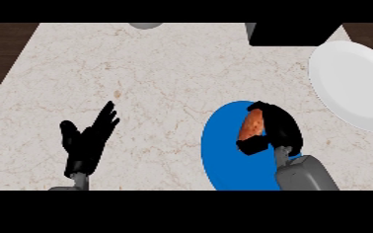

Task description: Pick the sweet potato from the plate and place it in the plate

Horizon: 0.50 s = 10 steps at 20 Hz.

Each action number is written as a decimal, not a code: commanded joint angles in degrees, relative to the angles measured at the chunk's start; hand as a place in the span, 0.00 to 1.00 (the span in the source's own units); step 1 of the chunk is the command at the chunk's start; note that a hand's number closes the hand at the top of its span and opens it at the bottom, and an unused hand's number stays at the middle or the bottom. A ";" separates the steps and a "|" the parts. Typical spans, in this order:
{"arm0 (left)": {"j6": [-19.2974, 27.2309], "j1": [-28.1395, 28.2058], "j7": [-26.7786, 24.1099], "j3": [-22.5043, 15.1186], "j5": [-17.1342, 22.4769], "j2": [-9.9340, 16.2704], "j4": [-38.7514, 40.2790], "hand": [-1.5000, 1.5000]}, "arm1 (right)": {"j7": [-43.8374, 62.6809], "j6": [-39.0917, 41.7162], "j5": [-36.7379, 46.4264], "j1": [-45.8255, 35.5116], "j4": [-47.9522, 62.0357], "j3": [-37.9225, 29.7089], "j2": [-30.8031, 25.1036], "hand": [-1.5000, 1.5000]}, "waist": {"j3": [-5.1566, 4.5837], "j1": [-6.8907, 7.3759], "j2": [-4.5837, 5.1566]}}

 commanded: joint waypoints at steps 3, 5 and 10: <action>0.47 1.71 0.31 -0.34 -1.47 -1.29 -1.21 0.50 | -5.68 -1.36 4.91 4.59 0.74 0.97 0.01 1.00 | -0.02 -0.05 0.34; -1.86 1.93 0.33 -0.01 -0.41 -0.52 0.29 0.50 | -8.32 -2.53 5.77 3.53 3.75 -0.67 -1.07 1.00 | -0.02 -0.01 0.37; -0.73 0.26 1.27 -0.21 -0.90 -0.83 -0.45 0.50 | 7.57 -11.87 15.35 -16.21 18.00 -3.95 9.84 1.00 | -0.02 1.50 0.68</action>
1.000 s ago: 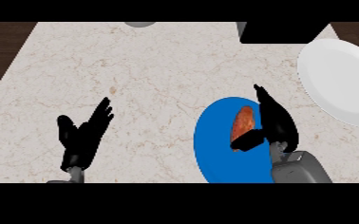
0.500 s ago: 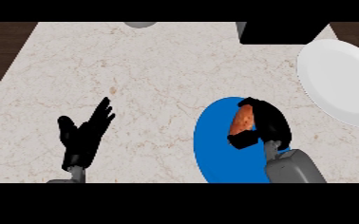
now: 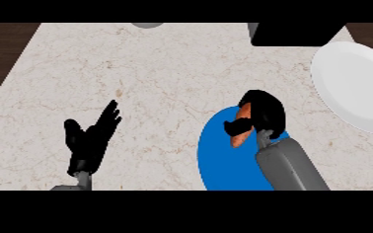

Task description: Pick the sweet potato from the plate and place it in the plate

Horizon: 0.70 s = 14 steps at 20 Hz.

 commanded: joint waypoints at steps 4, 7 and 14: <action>0.70 1.37 1.36 -1.93 -1.06 -1.41 -0.55 0.50 | 7.15 -17.75 12.66 -12.61 12.15 -2.16 5.21 1.00 | -0.01 0.86 0.45; -0.03 1.70 0.52 -0.57 -0.62 -0.07 0.34 0.50 | 6.76 -26.05 19.70 -14.94 9.83 -0.79 4.16 1.00 | -0.05 0.69 0.28; -1.92 -2.33 1.28 2.48 1.92 1.25 2.74 0.50 | 11.64 -38.81 29.43 -19.04 13.02 -7.20 3.01 1.00 | -0.05 -0.29 0.51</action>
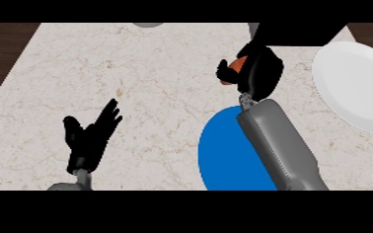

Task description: Pick the sweet potato from the plate and place it in the plate

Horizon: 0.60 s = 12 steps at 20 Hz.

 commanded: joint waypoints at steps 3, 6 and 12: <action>-0.87 1.74 -0.79 0.64 0.60 0.46 0.18 0.50 | 6.41 -13.63 5.78 -0.82 -1.47 -6.63 0.41 1.00 | -0.10 -0.52 -0.03; 0.86 0.80 2.51 0.62 -0.43 0.73 -0.80 0.50 | 6.11 -15.83 6.69 2.82 -4.95 -9.55 -0.20 1.00 | -0.08 -1.18 -0.17; 1.84 1.65 0.12 -0.97 -1.73 -1.59 -0.14 0.50 | -4.31 -28.71 -2.68 9.83 -6.71 -14.54 -4.11 1.00 | -0.04 -0.99 0.05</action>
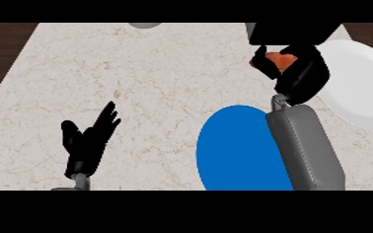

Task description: Pick the sweet potato from the plate and place it in the plate

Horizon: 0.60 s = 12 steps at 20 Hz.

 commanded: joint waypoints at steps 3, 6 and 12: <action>0.46 -2.45 2.83 0.40 -0.37 0.04 1.29 0.50 | -6.45 -8.82 -8.72 6.24 -0.29 -5.52 -7.59 1.00 | -0.14 -0.24 0.17; -0.04 1.31 -0.68 -0.26 -0.91 -0.35 0.73 0.50 | -7.54 -10.76 -8.62 4.84 4.47 -10.08 -10.85 1.00 | -0.16 0.25 0.21; 0.22 -1.66 3.12 -0.30 -0.71 -0.25 -0.92 0.50 | -20.72 -18.45 -25.80 1.85 17.94 -14.42 -20.36 1.00 | 0.01 1.32 0.60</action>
